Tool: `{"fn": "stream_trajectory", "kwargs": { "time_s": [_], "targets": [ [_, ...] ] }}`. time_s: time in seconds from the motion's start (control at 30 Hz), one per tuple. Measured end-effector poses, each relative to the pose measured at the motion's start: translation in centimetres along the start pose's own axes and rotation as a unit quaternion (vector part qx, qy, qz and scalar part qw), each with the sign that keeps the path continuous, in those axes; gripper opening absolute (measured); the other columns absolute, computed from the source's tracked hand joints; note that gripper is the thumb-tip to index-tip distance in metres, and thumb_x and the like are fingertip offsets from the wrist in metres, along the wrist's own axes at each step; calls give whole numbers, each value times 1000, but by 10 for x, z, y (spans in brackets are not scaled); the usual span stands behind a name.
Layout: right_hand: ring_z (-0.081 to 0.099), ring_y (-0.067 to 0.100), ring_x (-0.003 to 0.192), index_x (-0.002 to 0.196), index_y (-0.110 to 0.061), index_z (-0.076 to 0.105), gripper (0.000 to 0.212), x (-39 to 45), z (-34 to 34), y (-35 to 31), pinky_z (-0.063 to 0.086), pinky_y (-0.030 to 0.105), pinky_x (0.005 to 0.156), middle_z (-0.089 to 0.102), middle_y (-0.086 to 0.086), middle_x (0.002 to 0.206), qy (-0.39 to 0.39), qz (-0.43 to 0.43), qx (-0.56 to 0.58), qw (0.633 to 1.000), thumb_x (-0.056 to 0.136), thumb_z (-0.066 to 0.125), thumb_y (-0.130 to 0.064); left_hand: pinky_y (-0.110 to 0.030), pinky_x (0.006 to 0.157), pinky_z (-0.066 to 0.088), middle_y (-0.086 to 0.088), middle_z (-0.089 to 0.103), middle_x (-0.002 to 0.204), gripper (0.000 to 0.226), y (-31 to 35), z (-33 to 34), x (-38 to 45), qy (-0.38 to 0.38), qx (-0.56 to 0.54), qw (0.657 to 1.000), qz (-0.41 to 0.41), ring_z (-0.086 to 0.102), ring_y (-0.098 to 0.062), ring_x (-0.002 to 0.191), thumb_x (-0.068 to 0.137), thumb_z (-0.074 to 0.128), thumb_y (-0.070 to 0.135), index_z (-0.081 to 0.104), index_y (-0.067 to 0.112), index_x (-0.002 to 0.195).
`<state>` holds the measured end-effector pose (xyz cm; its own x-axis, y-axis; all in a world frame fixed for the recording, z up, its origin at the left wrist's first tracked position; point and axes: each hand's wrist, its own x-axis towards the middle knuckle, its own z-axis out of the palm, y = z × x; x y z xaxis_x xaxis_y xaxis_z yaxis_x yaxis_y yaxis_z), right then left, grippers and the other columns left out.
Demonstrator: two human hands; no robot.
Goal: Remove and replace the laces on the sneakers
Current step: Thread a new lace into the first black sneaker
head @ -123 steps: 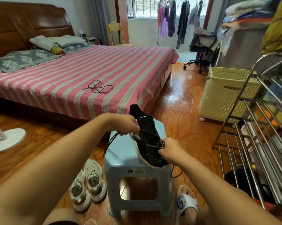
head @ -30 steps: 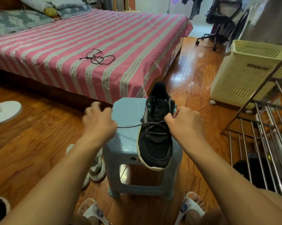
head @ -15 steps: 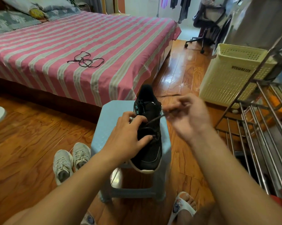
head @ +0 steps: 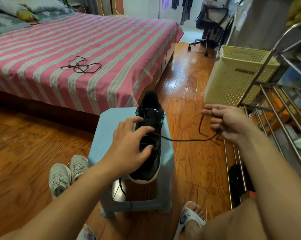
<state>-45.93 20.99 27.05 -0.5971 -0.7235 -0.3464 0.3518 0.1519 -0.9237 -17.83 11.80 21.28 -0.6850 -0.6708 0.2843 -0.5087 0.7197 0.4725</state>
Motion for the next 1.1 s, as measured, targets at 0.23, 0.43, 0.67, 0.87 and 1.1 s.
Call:
{"fn": "stream_trajectory", "kwargs": {
  "time_s": [0.23, 0.43, 0.67, 0.87, 1.1],
  "targets": [
    [48, 5, 54, 103, -7, 60, 24, -56, 46, 10, 49, 17, 48, 66, 8, 85, -191, 36, 228, 954, 81, 53, 1, -35, 128, 2, 14, 49, 150, 73, 77, 17, 3, -107, -148, 980, 82, 23, 21, 139, 100, 57, 49, 16, 36, 159],
    [38, 2, 48, 97, -10, 59, 18, -30, 25, -2, 26, 9, 38, 52, 1, 77, -113, 60, 200, 971, 101, 43, -6, -31, 75, 52, 8, 67, 89, 21, 75, 28, -15, -194, -111, 970, 93, 61, -6, 81, 104, 54, 39, 63, 26, 118],
    [59, 6, 63, 96, -9, 60, 18, -61, 46, 16, 46, 11, 50, 65, 7, 82, -195, 37, 251, 947, 93, 46, 2, -29, 104, 49, 7, 67, 123, 39, 105, 31, -9, -155, -390, 907, -37, 62, -3, 115, 103, 57, 37, 48, 25, 140],
    [30, 3, 44, 105, -9, 55, 18, -27, 18, -6, 19, 14, 40, 46, -1, 69, -73, 0, 147, 986, 103, 38, -5, -32, 69, 38, -4, 60, 83, 30, 81, 28, -39, -370, -55, 922, 101, 59, -28, 80, 109, 42, 40, 47, 26, 83],
    [31, 11, 49, 117, -9, 54, 27, -1, -6, -2, 21, 28, 49, 45, 0, 67, 13, -84, -167, 982, 111, 32, -23, -35, 95, 44, -2, 57, 120, 38, 87, 34, -47, -299, -7, 944, 140, 51, -19, 116, 106, 39, 52, 58, 23, 123]
  ]
}}
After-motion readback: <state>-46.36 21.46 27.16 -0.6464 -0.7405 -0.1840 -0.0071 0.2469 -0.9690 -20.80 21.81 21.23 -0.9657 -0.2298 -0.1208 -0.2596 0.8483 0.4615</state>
